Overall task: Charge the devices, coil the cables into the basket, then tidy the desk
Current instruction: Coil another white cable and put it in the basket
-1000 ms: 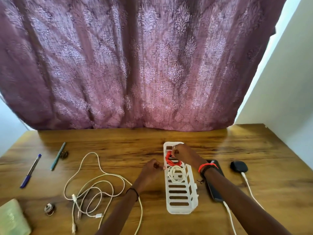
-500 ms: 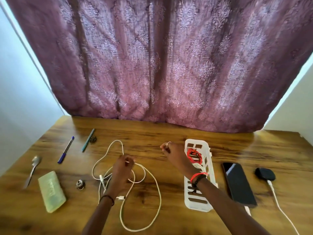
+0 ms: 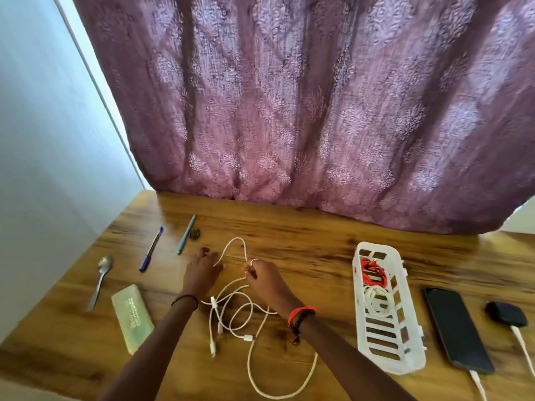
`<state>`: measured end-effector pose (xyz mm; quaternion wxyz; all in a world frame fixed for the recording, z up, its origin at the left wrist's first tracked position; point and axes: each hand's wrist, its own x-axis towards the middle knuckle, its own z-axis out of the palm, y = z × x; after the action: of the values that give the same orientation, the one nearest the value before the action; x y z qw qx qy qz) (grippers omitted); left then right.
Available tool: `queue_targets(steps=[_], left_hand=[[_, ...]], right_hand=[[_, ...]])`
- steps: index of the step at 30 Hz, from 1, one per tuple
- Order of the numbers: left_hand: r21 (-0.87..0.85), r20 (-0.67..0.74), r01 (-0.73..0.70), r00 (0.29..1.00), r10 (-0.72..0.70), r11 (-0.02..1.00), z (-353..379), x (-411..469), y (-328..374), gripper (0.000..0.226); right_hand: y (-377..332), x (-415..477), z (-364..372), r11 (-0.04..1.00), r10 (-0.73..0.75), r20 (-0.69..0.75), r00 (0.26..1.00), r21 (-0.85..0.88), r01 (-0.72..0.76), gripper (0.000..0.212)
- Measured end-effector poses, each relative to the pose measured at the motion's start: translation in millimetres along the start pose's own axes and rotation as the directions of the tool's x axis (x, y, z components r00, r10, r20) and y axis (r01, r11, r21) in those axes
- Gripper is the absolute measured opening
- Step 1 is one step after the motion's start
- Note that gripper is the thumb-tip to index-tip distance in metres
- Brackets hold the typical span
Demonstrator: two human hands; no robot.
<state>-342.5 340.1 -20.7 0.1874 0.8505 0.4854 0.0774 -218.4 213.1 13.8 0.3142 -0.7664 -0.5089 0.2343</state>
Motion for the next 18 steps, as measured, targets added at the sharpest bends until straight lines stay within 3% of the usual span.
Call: queue_targets(steps=[4, 8, 13, 14, 16, 18], left_hand=[[0.061, 0.078, -0.098, 0.993, 0.094, 0.993, -4.6, 15.5, -5.3, 0.021], [-0.088, 0.144, -0.061, 0.987, 0.073, 0.994, -25.8, 26.3, 4.7, 0.017], [-0.174, 0.121, -0.214, 0.964, 0.237, 0.961, -61.0, 38.6, 29.1, 0.016], [-0.171, 0.121, -0.242, 0.957, 0.264, 0.955, -67.5, 39.8, 36.1, 0.017], [-0.171, 0.115, -0.292, 0.942, 0.314, 0.941, -81.3, 43.0, 51.1, 0.018], [-0.194, 0.071, -0.348, 0.928, 0.367, 0.917, -95.0, 45.0, 64.7, 0.016]], right_hand=[[-11.0, 14.2, 9.1, 1.000, 0.016, -0.020, 1.000, 0.013, -0.015, 0.020], [-20.7, 28.4, 3.4, 0.999, 0.020, -0.074, 0.997, -0.026, -0.022, 0.025], [-34.5, 57.4, -22.3, 0.994, -0.074, -0.135, 0.988, -0.087, 0.062, 0.053], [-34.5, 60.9, -27.1, 0.990, -0.098, -0.137, 0.986, -0.118, 0.082, 0.050], [-35.7, 66.5, -38.2, 0.976, -0.146, -0.147, 0.978, -0.184, 0.119, 0.024], [-38.6, 72.2, -54.5, 0.964, -0.153, -0.142, 0.978, -0.237, 0.116, 0.019]])
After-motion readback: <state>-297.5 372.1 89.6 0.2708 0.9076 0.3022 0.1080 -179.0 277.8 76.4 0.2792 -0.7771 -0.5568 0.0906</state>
